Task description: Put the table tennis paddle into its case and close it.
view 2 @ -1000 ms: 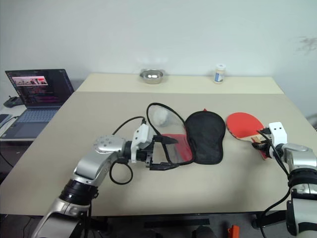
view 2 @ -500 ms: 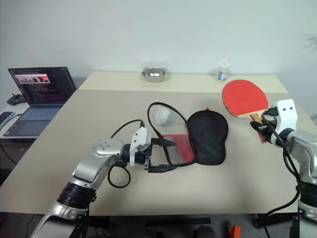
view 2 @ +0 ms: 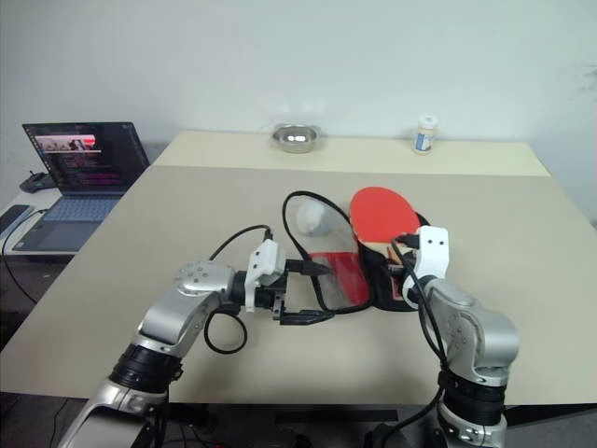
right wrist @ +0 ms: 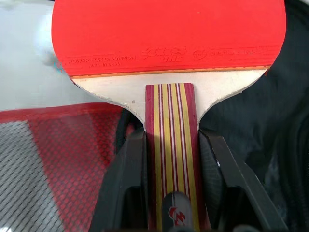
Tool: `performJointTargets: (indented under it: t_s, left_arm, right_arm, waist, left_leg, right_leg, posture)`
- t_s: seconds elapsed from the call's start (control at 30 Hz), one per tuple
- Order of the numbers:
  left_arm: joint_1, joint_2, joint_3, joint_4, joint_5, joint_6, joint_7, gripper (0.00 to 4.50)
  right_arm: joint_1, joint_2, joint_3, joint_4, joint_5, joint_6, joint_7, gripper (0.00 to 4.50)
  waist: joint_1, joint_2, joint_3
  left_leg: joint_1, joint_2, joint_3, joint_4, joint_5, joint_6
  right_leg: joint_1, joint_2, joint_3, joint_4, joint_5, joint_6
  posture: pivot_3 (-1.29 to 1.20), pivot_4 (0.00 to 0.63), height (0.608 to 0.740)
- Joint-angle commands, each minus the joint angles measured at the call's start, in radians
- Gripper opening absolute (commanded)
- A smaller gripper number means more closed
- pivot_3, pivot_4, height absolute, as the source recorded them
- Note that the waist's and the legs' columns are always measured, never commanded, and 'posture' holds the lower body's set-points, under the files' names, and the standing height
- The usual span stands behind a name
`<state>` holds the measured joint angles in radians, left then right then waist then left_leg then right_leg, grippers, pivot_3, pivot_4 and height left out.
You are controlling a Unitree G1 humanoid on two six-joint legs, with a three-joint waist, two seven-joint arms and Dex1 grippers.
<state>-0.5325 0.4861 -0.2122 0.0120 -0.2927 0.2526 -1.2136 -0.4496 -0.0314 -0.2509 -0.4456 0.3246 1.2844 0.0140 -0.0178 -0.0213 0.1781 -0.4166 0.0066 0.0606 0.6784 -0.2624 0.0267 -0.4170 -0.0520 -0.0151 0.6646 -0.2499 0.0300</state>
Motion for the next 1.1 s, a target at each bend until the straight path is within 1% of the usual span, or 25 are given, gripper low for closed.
performJointTargets:
  t_s: [0.03, 0.27, 0.43, 0.57, 0.63, 0.67, 0.7, 0.73, 0.8, 0.9, 0.93, 1.0, 1.07, 1.1]
  left_arm:
    - [-0.009, 0.001, 0.006, -0.023, -0.01, -0.011, 0.0, 4.5]
    - [-0.001, 0.001, 0.008, -0.033, -0.011, -0.008, 0.01, 4.5]
    - [0.005, -0.004, 0.005, -0.037, -0.01, -0.008, 0.018, 4.5]
    - [0.006, -0.006, 0.005, -0.035, -0.01, -0.011, 0.02, 4.5]
    - [0.006, -0.005, 0.005, -0.034, -0.01, -0.012, 0.021, 4.5]
    - [0.006, -0.004, 0.004, -0.034, -0.01, -0.013, 0.021, 4.5]
    - [0.006, -0.004, 0.004, -0.034, -0.01, -0.013, 0.022, 4.5]
    - [0.005, -0.003, 0.004, -0.035, -0.011, -0.012, 0.021, 4.5]
    - [0.004, -0.002, 0.004, -0.035, -0.011, -0.012, 0.021, 4.5]
    - [0.004, -0.001, 0.005, -0.035, -0.01, -0.012, 0.023, 4.5]
    - [0.004, -0.001, 0.005, -0.037, -0.01, -0.01, 0.024, 4.5]
    - [0.007, 0.002, 0.008, -0.041, -0.011, -0.006, 0.027, 4.5]
    - [0.015, 0.011, 0.014, -0.047, -0.013, 0.001, 0.029, 4.5]
    - [0.023, 0.018, 0.02, -0.051, -0.016, 0.007, 0.031, 4.5]
  right_arm:
    - [-0.016, 0.012, 0.006, 0.011, -0.021, -0.084, -0.024, 1.06]
    - [-0.006, 0.012, 0.026, 0.078, -0.055, -0.15, -0.049, 1.06]
    - [0.008, 0.014, 0.04, 0.096, -0.061, -0.14, -0.05, 1.06]
    - [0.007, 0.021, 0.026, 0.119, -0.064, -0.156, -0.06, 1.06]
    - [0.006, 0.027, 0.02, 0.121, -0.059, -0.158, -0.063, 1.77]
    - [0.005, 0.029, 0.019, 0.121, -0.058, -0.158, -0.063, 1.93]
    - [0.003, 0.033, 0.02, 0.119, -0.056, -0.158, -0.064, 2.31]
    - [0.003, 0.036, 0.023, 0.114, -0.056, -0.157, -0.066, 2.55]
    - [0.002, 0.04, 0.03, 0.105, -0.057, -0.158, -0.068, 3.18]
    - [0.004, 0.039, 0.04, 0.086, -0.059, -0.156, -0.067, 4.26]
    - [0.008, 0.029, 0.053, 0.068, -0.06, -0.154, -0.06, 4.49]
    - [0.02, -0.004, 0.09, 0.015, -0.061, -0.144, -0.037, 4.49]
    - [0.034, -0.061, 0.136, -0.073, -0.014, -0.122, 0.042, 4.49]
    - [0.044, -0.123, 0.165, -0.12, 0.008, -0.107, 0.095, 4.49]
  waist:
    - [0.0, 0.0, 0.0]
    - [-0.007, 0.0, 0.0]
    - [-0.009, 0.0, 0.0]
    - [-0.01, 0.0, 0.0]
    - [-0.01, 0.0, 0.0]
    - [-0.01, 0.0, 0.0]
    - [-0.01, 0.0, 0.0]
    - [-0.01, 0.0, 0.0]
    - [-0.01, 0.0, 0.0]
    - [-0.01, 0.0, 0.0]
    - [-0.01, 0.0, 0.0]
    - [-0.01, 0.0, 0.0]
    - [-0.01, 0.0, 0.0]
    - [-0.01, 0.0, 0.0]
  left_leg:
    - [0.0, 0.0, 0.0, 0.0, 0.0, 0.0]
    - [0.0, 0.0, 0.0, 0.0, 0.0, 0.0]
    - [0.0, 0.0, 0.0, 0.0, 0.0, 0.0]
    - [0.0, 0.001, 0.001, 0.0, 0.0, 0.0]
    - [0.0, 0.001, 0.001, 0.0, 0.0, 0.0]
    - [0.0, 0.001, 0.001, 0.0, 0.0, 0.0]
    - [0.0, 0.001, 0.001, 0.0, 0.0, 0.0]
    - [0.0, 0.001, 0.001, 0.0, 0.0, 0.0]
    - [0.0, 0.001, 0.001, 0.0, 0.0, 0.0]
    - [0.0, 0.001, 0.0, 0.0, 0.0, 0.0]
    - [0.0, 0.001, 0.001, 0.0, 0.0, 0.0]
    - [0.0, 0.001, 0.0, 0.0, 0.0, 0.0]
    - [0.0, 0.001, 0.0, 0.0, 0.0, 0.0]
    - [0.0, 0.001, 0.0, 0.0, 0.0, 0.0]
  right_leg:
    - [0.0, 0.0, 0.0, 0.0, 0.0, 0.0]
    - [-0.001, 0.001, 0.0, 0.0, 0.0, 0.0]
    - [-0.001, 0.001, 0.0, 0.0, 0.0, 0.0]
    - [-0.001, 0.001, 0.001, 0.0, 0.0, 0.0]
    - [-0.001, 0.001, 0.001, 0.0, 0.0, 0.0]
    - [-0.001, 0.001, 0.001, 0.0, 0.0, 0.0]
    - [-0.001, 0.001, 0.001, 0.0, 0.0, 0.0]
    - [-0.001, 0.001, 0.001, 0.0, 0.0, 0.0]
    - [-0.001, 0.001, 0.001, 0.0, 0.0, 0.0]
    - [-0.001, 0.001, 0.001, 0.0, 0.0, 0.0]
    - [-0.001, 0.001, 0.001, 0.0, 0.0, 0.0]
    - [-0.001, 0.001, 0.001, 0.0, 0.0, 0.0]
    - [-0.001, 0.001, 0.001, 0.0, 0.0, 0.0]
    - [-0.001, 0.001, 0.001, 0.0, 0.0, 0.0]
  posture:
    - [0.0, 0.15, 0.74]
    - [0.0, 0.15, 0.74]
    - [0.0, 0.15, 0.74]
    - [0.0, 0.15, 0.74]
    - [0.0, 0.15, 0.74]
    - [0.0, 0.15, 0.74]
    - [0.0, 0.15, 0.74]
    - [0.0, 0.15, 0.74]
    - [0.0, 0.15, 0.74]
    - [0.0, 0.15, 0.74]
    - [0.0, 0.15, 0.74]
    - [0.0, 0.15, 0.74]
    - [0.0, 0.15, 0.74]
    - [0.0, 0.15, 0.74]
